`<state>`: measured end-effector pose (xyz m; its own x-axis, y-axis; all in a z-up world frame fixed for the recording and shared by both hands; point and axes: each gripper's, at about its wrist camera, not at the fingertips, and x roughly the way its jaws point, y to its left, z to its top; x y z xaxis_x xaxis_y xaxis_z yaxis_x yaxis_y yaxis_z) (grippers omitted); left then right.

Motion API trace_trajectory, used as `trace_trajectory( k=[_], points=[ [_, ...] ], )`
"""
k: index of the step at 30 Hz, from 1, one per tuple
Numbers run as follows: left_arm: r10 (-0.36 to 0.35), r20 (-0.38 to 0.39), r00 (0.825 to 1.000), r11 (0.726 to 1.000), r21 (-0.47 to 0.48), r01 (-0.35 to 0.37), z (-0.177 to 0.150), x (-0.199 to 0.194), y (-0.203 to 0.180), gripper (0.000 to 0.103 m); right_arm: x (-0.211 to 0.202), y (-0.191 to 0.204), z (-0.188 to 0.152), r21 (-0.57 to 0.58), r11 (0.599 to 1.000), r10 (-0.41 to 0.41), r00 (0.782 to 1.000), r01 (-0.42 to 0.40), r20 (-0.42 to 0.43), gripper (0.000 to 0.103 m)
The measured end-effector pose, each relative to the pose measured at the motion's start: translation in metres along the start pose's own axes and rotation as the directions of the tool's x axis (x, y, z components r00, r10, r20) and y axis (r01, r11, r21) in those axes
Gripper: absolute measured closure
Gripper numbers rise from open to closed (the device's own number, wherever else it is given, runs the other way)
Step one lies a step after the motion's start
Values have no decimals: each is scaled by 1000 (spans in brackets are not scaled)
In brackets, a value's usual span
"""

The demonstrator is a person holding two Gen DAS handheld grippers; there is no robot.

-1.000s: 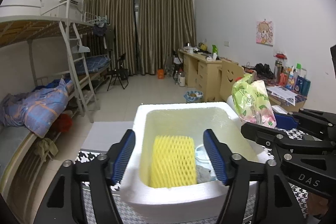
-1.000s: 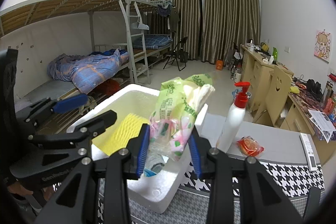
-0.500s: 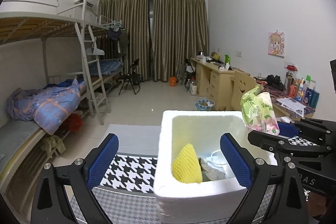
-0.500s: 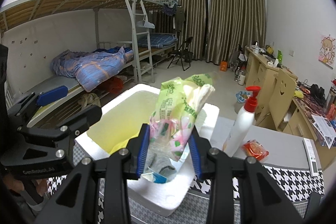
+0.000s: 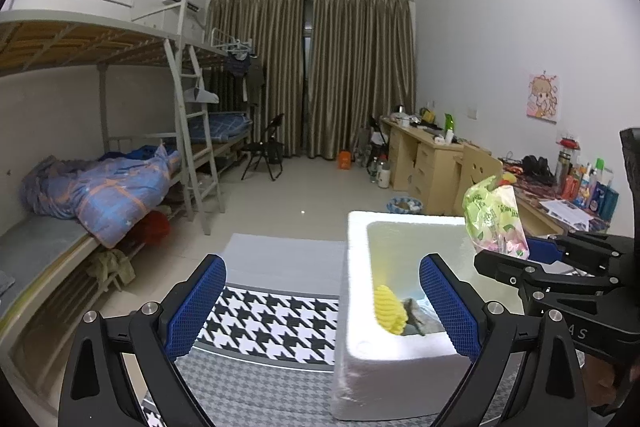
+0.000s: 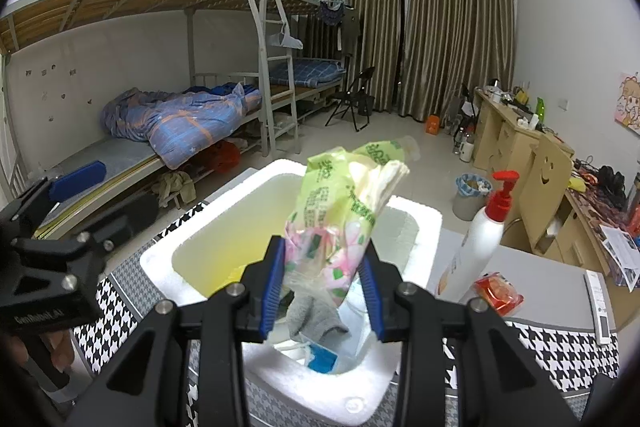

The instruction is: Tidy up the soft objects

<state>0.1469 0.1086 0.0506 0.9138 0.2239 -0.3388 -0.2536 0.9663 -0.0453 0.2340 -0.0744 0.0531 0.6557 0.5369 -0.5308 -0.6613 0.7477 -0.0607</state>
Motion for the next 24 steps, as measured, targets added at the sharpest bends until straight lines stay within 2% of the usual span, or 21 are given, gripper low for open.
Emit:
trace_trajectory(
  k=[10, 12, 14, 15, 24],
  points=[
    [15, 3, 1000, 1000, -11, -15, -4, -5, 14, 3, 14, -1, 3, 10, 1000, 27, 999, -27, -39, 61],
    [17, 4, 1000, 1000, -14, -17, -4, -5, 15, 3, 17, -2, 3, 10, 1000, 29, 998, -29, -50, 53],
    [14, 2, 1000, 1000, -14, -14, -5, -6, 16, 3, 16, -2, 4, 8, 1000, 13, 999, -12, -43, 41],
    [14, 2, 1000, 1000, -13, -14, -6, -6, 16, 3, 15, -2, 5, 5, 1000, 10, 999, -10, -41, 39],
    [12, 4, 1000, 1000, -14, -12, -5, -7, 15, 3, 5, -4, 2, 4, 1000, 13, 1000, -12, -26, 37]
  ],
)
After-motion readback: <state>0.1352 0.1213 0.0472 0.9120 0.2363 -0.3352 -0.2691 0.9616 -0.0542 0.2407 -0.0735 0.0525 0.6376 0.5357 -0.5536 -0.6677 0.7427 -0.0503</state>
